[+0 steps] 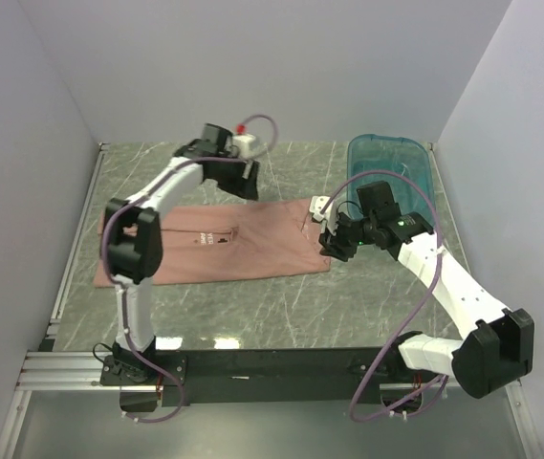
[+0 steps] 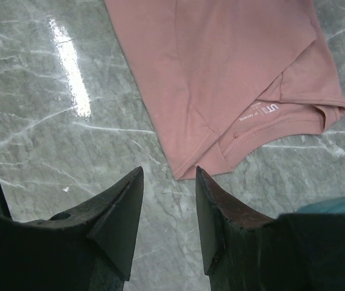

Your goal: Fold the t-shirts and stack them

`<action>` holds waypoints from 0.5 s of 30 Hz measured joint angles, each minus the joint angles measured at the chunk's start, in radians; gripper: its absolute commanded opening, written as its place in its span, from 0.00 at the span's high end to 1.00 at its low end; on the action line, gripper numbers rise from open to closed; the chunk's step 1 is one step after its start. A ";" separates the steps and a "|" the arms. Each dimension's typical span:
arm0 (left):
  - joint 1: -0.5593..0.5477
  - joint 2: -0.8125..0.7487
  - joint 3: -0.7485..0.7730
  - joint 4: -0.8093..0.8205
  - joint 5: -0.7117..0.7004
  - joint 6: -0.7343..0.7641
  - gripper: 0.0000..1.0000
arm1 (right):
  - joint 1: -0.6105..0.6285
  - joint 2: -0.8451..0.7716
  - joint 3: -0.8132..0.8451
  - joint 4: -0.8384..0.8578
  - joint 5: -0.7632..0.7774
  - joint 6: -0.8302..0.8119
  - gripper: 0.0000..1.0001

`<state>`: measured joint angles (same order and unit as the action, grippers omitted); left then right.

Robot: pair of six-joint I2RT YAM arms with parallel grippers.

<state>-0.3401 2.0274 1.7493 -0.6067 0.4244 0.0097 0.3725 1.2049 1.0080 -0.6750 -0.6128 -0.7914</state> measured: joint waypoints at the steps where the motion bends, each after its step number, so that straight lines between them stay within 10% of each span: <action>1: -0.024 0.033 0.025 -0.011 -0.001 0.040 0.30 | -0.006 0.003 0.000 0.000 -0.005 -0.002 0.53; 15: -0.130 0.300 0.267 -0.024 -0.003 0.315 0.33 | -0.022 0.056 0.002 -0.027 -0.044 -0.010 0.53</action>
<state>-0.4706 2.3272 2.0167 -0.6312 0.4213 0.3248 0.3508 1.2610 1.0100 -0.7021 -0.6567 -0.8013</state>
